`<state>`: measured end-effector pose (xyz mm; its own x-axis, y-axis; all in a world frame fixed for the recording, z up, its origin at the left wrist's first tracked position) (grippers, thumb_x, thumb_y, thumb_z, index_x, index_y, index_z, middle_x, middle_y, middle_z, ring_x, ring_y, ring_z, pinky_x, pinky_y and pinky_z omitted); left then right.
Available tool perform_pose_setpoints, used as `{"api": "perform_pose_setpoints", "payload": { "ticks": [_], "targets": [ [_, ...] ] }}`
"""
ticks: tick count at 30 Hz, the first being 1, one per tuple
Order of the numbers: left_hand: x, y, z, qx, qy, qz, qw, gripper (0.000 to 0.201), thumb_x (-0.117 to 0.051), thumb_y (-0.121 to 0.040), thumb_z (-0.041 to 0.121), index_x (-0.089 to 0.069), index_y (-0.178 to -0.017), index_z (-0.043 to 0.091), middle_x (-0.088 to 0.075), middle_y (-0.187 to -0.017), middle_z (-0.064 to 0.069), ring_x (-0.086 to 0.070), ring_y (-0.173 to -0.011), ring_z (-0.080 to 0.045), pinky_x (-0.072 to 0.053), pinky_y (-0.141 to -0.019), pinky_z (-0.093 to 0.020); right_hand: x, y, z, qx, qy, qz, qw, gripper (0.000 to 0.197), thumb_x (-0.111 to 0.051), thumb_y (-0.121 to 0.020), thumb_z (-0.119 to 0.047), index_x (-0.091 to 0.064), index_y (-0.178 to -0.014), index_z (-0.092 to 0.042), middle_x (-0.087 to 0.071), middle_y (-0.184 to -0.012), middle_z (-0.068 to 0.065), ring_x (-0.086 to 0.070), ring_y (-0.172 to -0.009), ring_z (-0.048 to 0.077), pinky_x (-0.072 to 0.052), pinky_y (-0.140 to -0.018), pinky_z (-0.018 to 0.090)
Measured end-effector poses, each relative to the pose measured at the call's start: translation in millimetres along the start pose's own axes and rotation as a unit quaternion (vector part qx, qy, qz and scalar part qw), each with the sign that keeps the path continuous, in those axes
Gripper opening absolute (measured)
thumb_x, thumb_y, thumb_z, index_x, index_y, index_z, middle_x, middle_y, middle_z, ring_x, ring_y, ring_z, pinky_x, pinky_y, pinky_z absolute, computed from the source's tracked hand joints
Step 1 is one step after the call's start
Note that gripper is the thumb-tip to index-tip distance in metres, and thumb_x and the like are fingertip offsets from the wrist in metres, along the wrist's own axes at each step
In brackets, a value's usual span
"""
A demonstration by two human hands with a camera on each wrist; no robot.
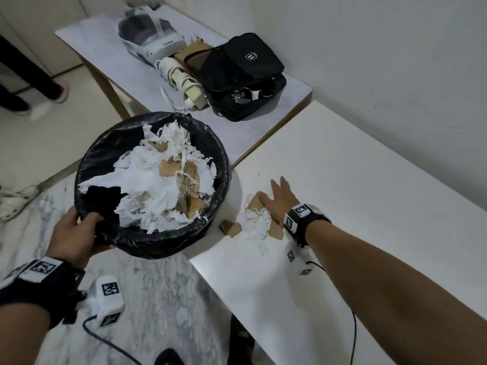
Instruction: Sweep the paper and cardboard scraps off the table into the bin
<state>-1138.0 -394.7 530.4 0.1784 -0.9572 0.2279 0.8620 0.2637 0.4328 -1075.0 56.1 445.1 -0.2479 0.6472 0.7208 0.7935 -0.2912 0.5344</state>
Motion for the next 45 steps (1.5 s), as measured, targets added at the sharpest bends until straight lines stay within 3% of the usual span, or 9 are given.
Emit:
{"api": "perform_pose_setpoints", "payload": {
  "ticks": [5,12,15,19,22,28,36,42,45],
  "targets": [
    [19,3,-9,0.008,0.003,0.027,1.000,0.022,-0.049,-0.104,0.001,-0.056,-0.118,0.016,-0.060,-0.086,-0.007,-0.062,-0.063,-0.026,-0.053,-0.036,-0.023,-37,29,-32,0.097,0.027,-0.024,0.995,0.076,-0.035,-0.096,-0.063,-0.008,-0.157,-0.028,0.001,-0.166,-0.002,-0.001,-0.153,0.016,-0.002,-0.124,0.041],
    [42,4,-31,0.013,0.008,0.053,0.998,0.023,-0.050,-0.103,0.001,-0.057,-0.118,0.017,-0.061,-0.085,-0.008,-0.066,-0.055,-0.024,-0.053,-0.036,-0.025,21,-32,-53,0.068,0.127,0.009,0.990,0.075,-0.031,-0.100,-0.058,-0.005,-0.158,-0.018,0.000,-0.166,0.005,0.000,-0.153,0.022,-0.007,-0.123,0.044],
    [52,8,-43,0.021,0.004,0.063,0.998,0.023,-0.051,-0.102,0.001,-0.058,-0.117,0.018,-0.062,-0.084,-0.010,-0.059,-0.067,-0.030,-0.054,-0.036,-0.026,11,-35,-53,0.046,0.130,-0.026,0.990,0.075,-0.033,-0.101,-0.056,-0.006,-0.158,-0.016,0.004,-0.166,0.006,0.003,-0.153,0.024,-0.008,-0.123,0.042],
    [61,16,-58,0.033,0.003,0.065,0.997,0.024,-0.050,-0.102,0.001,-0.058,-0.117,0.017,-0.062,-0.085,-0.010,-0.059,-0.068,-0.029,-0.055,-0.037,-0.028,-16,4,-62,0.081,0.149,-0.062,0.983,0.068,-0.033,-0.102,-0.051,-0.010,-0.158,-0.018,0.007,-0.165,0.002,0.007,-0.152,0.020,-0.007,-0.121,0.039],
    [67,21,-67,0.046,-0.003,0.060,0.997,0.021,-0.051,-0.102,0.002,-0.058,-0.115,0.017,-0.064,-0.087,-0.010,-0.061,-0.070,-0.029,-0.055,-0.037,-0.029,-29,32,-74,0.126,0.205,-0.094,0.966,0.055,-0.032,-0.106,-0.039,-0.023,-0.155,-0.017,-0.006,-0.165,0.008,-0.005,-0.152,0.024,-0.015,-0.121,0.043],
    [74,39,-62,0.042,-0.014,0.040,0.998,0.020,-0.052,-0.103,0.005,-0.060,-0.117,0.017,-0.067,-0.088,-0.008,-0.065,-0.072,-0.027,-0.057,-0.040,-0.029,-8,55,-80,0.084,0.127,-0.023,0.988,0.069,-0.043,-0.099,-0.052,-0.023,-0.156,-0.019,-0.022,-0.161,0.008,-0.027,-0.146,0.025,-0.024,-0.117,0.038],
    [105,69,-61,0.023,-0.033,0.009,0.999,0.021,-0.050,-0.104,0.008,-0.060,-0.120,0.018,-0.069,-0.102,-0.013,-0.068,-0.079,-0.027,-0.058,-0.041,-0.029,-18,129,-106,0.077,0.140,0.000,0.987,0.067,-0.042,-0.098,-0.055,-0.030,-0.153,-0.020,-0.030,-0.159,0.008,-0.032,-0.144,0.029,-0.025,-0.115,0.038],
    [145,97,-78,0.028,-0.037,0.007,0.999,0.020,-0.051,-0.102,0.011,-0.059,-0.117,0.022,-0.070,-0.111,-0.018,-0.070,-0.082,-0.035,-0.062,-0.051,-0.036,-43,180,-107,0.082,0.148,0.020,0.985,0.068,-0.042,-0.096,-0.059,-0.038,-0.150,-0.018,-0.034,-0.157,0.009,-0.037,-0.142,0.030,-0.029,-0.113,0.038],
    [167,111,-98,0.030,-0.038,0.014,0.999,0.016,-0.053,-0.100,0.012,-0.059,-0.109,0.023,-0.070,-0.111,-0.018,-0.071,-0.089,-0.040,-0.065,-0.065,-0.052,-61,195,-97,0.056,0.155,0.006,0.986,0.067,-0.048,-0.094,-0.058,-0.040,-0.149,-0.021,-0.035,-0.157,0.008,-0.036,-0.142,0.030,-0.028,-0.114,0.038]
  ]
}}
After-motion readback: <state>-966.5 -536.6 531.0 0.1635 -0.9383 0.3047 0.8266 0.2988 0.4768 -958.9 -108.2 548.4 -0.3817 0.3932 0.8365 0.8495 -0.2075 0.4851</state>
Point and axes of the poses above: each hand's wrist, its own y-axis away from the middle knuckle, its own x-axis out of the back of the hand, z = x × y, the point moved 9 cm from there along -y, towards the middle knuckle
